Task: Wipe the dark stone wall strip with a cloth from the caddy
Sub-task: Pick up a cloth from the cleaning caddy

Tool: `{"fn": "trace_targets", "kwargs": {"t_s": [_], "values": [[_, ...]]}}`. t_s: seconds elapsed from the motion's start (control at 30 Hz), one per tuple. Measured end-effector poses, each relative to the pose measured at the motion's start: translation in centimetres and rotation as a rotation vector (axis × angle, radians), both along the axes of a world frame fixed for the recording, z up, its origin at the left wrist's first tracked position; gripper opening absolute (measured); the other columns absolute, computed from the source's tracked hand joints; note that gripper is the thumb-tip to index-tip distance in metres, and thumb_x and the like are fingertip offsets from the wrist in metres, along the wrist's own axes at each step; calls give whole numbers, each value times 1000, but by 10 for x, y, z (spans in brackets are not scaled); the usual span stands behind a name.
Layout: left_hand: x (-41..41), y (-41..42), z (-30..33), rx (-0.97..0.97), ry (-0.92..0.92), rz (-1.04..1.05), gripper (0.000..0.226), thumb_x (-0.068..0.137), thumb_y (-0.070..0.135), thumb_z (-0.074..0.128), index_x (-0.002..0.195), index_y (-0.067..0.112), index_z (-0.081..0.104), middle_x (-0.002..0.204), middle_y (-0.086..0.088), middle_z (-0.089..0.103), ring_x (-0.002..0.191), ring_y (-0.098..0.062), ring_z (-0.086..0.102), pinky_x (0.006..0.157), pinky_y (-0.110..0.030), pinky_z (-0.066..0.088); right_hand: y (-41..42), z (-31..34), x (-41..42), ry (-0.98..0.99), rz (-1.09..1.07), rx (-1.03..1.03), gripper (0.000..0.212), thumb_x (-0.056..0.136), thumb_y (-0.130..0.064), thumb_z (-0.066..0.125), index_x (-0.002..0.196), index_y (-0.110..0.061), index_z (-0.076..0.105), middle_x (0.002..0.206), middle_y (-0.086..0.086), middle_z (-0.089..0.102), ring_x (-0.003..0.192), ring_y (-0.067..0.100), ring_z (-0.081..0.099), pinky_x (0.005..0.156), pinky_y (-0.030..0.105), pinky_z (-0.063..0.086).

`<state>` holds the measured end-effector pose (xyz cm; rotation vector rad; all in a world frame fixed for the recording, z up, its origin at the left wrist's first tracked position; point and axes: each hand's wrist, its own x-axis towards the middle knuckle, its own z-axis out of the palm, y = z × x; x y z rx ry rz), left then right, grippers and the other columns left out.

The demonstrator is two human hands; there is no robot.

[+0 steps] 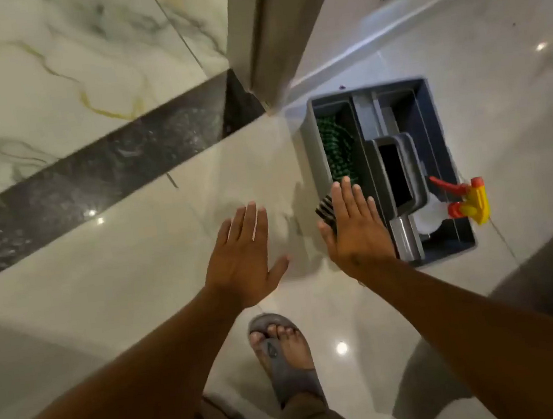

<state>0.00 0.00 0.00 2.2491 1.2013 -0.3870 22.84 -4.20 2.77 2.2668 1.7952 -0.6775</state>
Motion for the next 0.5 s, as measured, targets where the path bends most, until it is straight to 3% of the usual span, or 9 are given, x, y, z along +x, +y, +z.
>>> {"fn": "trace_targets", "kwargs": {"t_s": [0.17,0.27,0.4,0.5], "values": [[16,2,-26,42,-11,-31,96,99,75,9,167,7,-2,176,-17,-2,163,-33,-2,131,-46,1,-7,-38,2,49,43,21,82,106,-44,44,161,-16,-10,170,8,-18,157,27,-14,127,43,-1],[18,5,-32,61,-24,-69,96,100,74,16,167,7,0,176,-18,1,163,-33,0,131,-46,2,-8,-49,4,103,-29,25,81,105,-18,52,161,-19,-7,165,-3,-25,153,21,-20,127,47,11],[15,18,-36,66,-10,-71,97,100,76,16,167,7,0,176,-17,2,163,-34,1,132,-47,4,-2,-42,2,159,-116,34,79,100,10,47,162,-18,8,171,0,-12,157,22,-10,121,44,27],[7,26,-31,62,-10,-57,97,99,76,14,167,7,-1,176,-18,2,163,-34,1,132,-48,4,8,-17,-4,267,-206,136,72,100,8,48,161,-16,18,172,2,2,157,20,5,124,37,20]]}}
